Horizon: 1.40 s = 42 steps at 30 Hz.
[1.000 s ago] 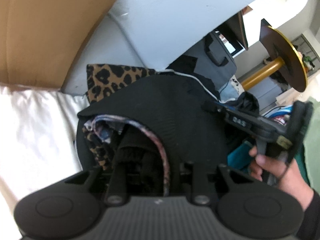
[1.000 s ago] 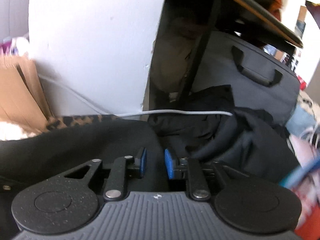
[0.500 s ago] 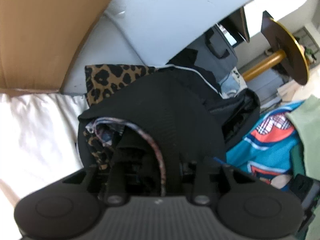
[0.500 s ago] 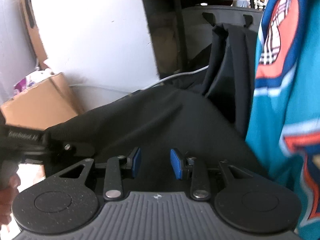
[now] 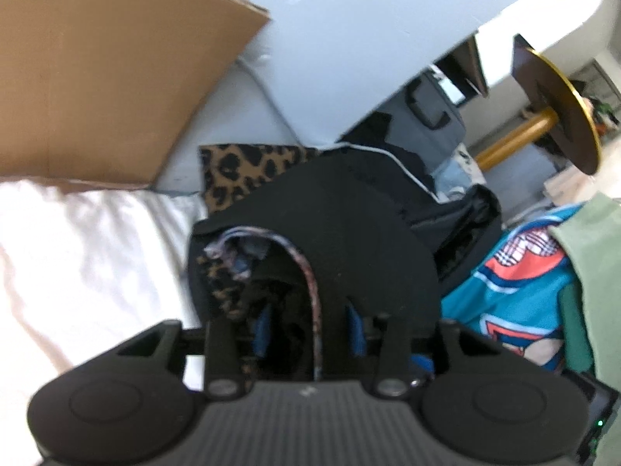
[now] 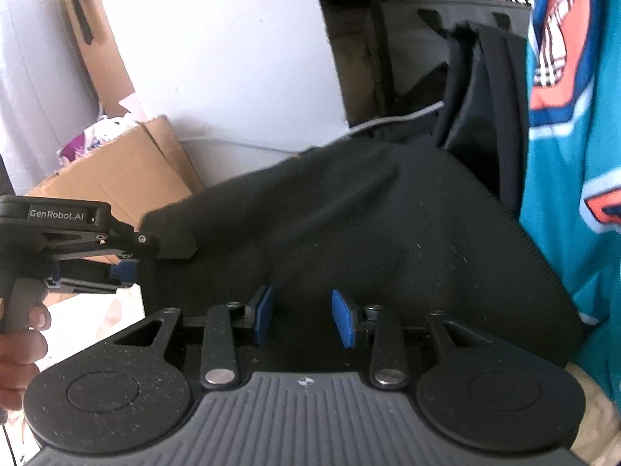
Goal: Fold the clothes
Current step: 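Lower the shorts onto the black clothes pile and open both tools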
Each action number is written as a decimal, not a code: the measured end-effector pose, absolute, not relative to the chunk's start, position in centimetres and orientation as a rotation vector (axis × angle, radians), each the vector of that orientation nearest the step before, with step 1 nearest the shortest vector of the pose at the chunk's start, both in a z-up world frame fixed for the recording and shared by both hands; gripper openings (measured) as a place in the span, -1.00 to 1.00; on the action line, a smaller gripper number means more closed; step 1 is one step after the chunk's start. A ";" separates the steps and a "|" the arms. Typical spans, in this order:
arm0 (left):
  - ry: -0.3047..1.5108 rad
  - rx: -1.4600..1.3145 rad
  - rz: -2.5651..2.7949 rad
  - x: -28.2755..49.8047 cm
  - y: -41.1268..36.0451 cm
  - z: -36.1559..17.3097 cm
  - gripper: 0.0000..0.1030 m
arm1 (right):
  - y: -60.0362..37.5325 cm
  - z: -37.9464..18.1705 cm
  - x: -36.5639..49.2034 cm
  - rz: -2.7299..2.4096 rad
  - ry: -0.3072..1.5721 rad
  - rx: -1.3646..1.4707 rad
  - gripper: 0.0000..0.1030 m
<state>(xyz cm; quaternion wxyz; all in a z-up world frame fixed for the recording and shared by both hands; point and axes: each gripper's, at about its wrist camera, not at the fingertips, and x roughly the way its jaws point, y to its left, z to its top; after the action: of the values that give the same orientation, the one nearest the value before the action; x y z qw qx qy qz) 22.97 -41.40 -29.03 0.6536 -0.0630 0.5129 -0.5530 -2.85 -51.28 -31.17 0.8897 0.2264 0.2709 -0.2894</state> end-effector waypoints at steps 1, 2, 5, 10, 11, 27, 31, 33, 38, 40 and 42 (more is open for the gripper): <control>1.144 -0.157 -1.247 23.0 -41.1 -28.8 0.54 | -51.0 -31.0 -2.7 -0.589 0.560 0.457 -0.20; 1.125 -0.169 -1.240 23.1 -40.9 -28.7 0.65 | -50.8 -31.0 -2.4 -0.577 0.569 0.446 -0.20; 1.137 -0.202 -1.223 23.9 -41.3 -29.0 0.64 | -49.8 -31.1 -1.7 -0.552 0.580 0.419 -0.20; 1.248 -0.293 -1.216 25.6 -43.0 -30.7 0.61 | -49.8 -31.8 -1.4 -0.536 0.607 0.438 -0.18; 1.279 -0.288 -1.195 25.8 -43.5 -31.1 0.59 | -49.9 -31.8 -1.5 -0.536 0.605 0.442 -0.18; 1.100 -0.207 -1.223 27.6 -45.0 -28.5 -0.77 | -50.2 -32.1 -1.3 -0.536 0.608 0.453 -0.17; 0.976 -0.126 -1.193 27.9 -44.7 -26.6 -0.81 | -50.5 -32.1 -1.0 -0.537 0.608 0.459 -0.16; 0.935 -0.097 -1.160 28.2 -44.4 -26.0 -0.81 | -50.5 -32.2 -0.8 -0.540 0.614 0.459 -0.16; 0.910 -0.043 -1.107 28.2 -42.8 -25.9 -0.81 | -50.6 -32.4 -0.2 -0.546 0.626 0.460 -0.14; 0.917 -0.027 -1.086 28.1 -42.0 -26.1 -0.78 | -50.6 -32.5 0.0 -0.548 0.629 0.462 -0.13; 0.942 -0.032 -1.075 28.1 -41.2 -26.4 -0.75 | -50.7 -32.5 0.2 -0.554 0.628 0.465 -0.13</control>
<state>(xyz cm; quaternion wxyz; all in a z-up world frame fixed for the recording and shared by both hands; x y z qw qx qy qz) 28.10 -41.19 -26.42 0.7552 -0.0147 0.4319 -0.4928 0.19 -50.67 -32.51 0.8875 0.2239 0.3020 -0.2664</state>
